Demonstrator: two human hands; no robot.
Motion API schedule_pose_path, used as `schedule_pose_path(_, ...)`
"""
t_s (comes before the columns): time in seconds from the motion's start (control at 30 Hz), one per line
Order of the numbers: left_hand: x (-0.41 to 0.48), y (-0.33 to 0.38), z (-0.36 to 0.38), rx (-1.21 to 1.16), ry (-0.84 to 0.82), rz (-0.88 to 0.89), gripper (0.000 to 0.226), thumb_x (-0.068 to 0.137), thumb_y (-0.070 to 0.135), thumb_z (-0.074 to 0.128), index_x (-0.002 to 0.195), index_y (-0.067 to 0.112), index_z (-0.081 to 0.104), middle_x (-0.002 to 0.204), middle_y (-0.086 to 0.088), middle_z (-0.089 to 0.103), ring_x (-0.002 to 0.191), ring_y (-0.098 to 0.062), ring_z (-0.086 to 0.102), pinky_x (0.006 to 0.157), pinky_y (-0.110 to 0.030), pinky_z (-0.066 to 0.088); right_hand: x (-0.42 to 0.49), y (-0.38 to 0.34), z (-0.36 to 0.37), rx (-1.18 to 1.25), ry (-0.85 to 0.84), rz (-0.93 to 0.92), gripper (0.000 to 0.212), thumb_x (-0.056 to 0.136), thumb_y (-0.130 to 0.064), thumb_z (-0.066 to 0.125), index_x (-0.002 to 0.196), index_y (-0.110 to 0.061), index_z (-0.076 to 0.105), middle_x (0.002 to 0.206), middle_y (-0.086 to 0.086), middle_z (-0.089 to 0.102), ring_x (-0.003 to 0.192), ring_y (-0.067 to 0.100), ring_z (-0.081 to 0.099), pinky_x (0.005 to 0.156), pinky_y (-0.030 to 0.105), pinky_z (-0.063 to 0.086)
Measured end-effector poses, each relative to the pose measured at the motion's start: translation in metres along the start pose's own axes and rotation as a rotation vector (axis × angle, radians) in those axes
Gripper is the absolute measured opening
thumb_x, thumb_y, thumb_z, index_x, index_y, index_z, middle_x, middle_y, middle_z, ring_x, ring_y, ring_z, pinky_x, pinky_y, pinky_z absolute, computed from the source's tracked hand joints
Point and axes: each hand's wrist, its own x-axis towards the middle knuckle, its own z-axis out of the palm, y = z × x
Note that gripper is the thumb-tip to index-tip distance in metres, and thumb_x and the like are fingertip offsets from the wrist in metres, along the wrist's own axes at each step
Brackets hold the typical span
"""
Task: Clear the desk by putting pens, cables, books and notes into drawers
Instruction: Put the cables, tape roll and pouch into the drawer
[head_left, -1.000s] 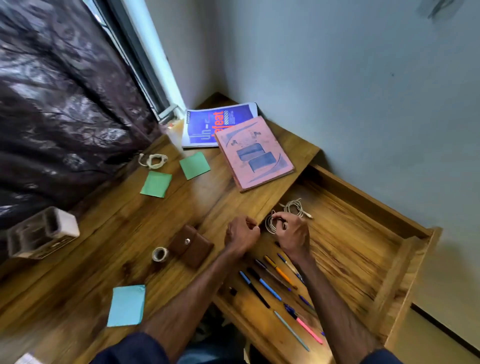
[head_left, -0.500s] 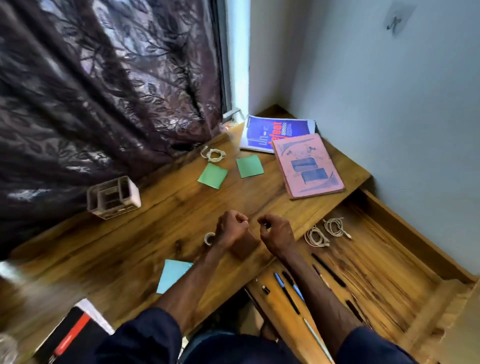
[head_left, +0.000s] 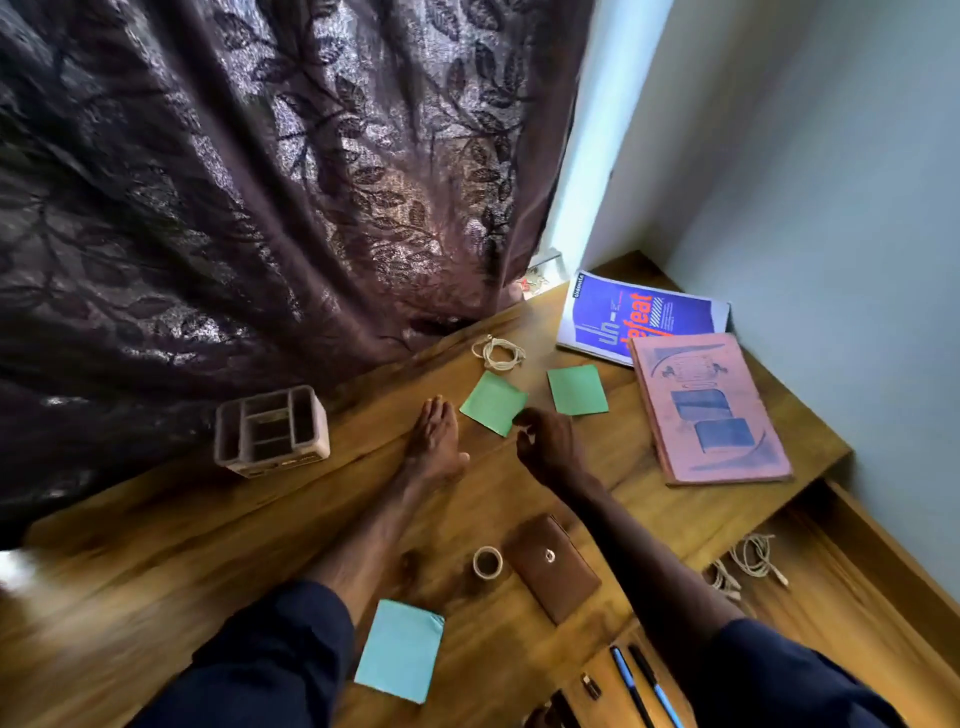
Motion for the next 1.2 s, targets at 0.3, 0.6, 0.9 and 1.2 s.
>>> schedule_pose_path(0.3,0.055,-0.023,0.015,0.208,-0.081,0.174,0.106,0.090,0.048,0.068,0.157,-0.006,0.006,0.167,-0.024,0.004,0.157,-0.032,0.000,0.127,-0.038,0.000,0.115,-0.012,0.016,-0.246,-0.062,0.041,0.045,0.095,-0.019,0.059,0.139,-0.012,0.053,0.130,0.021,0.061,0.117,0.042,0.058,0.091,0.047,0.049)
schedule_pose_path(0.6,0.066,-0.025,0.027,0.327,-0.032,0.211,0.109,0.091,0.055,0.061,0.156,-0.009,0.001,0.167,-0.025,0.003,0.156,-0.036,0.000,0.128,-0.043,-0.002,0.160,0.000,0.031,-0.386,-0.124,0.037,0.028,0.094,-0.018,0.061,0.122,-0.018,0.065,0.117,0.020,0.065,0.106,0.041,0.065,0.085,0.043,0.052)
schedule_pose_path(0.9,0.056,-0.026,0.010,-0.063,-0.090,0.127,0.113,0.087,0.034,0.076,0.161,0.005,-0.005,0.168,-0.013,-0.013,0.157,-0.028,-0.009,0.126,-0.032,0.001,0.137,0.011,0.018,-0.295,-0.002,0.019,0.020,0.092,-0.026,0.068,0.110,-0.027,0.076,0.103,0.014,0.075,0.094,0.037,0.071,0.075,0.039,0.055)
schedule_pose_path(1.2,0.033,0.004,0.009,-0.327,0.352,-0.100,0.032,0.095,0.016,0.063,0.126,0.020,0.067,0.132,-0.006,0.067,0.120,-0.025,0.063,0.099,-0.034,0.052,0.021,0.043,-0.013,-0.185,0.075,-0.084,0.017,0.090,-0.028,0.068,0.105,-0.025,0.076,0.093,0.006,0.076,0.087,0.030,0.071,0.064,0.036,0.051)
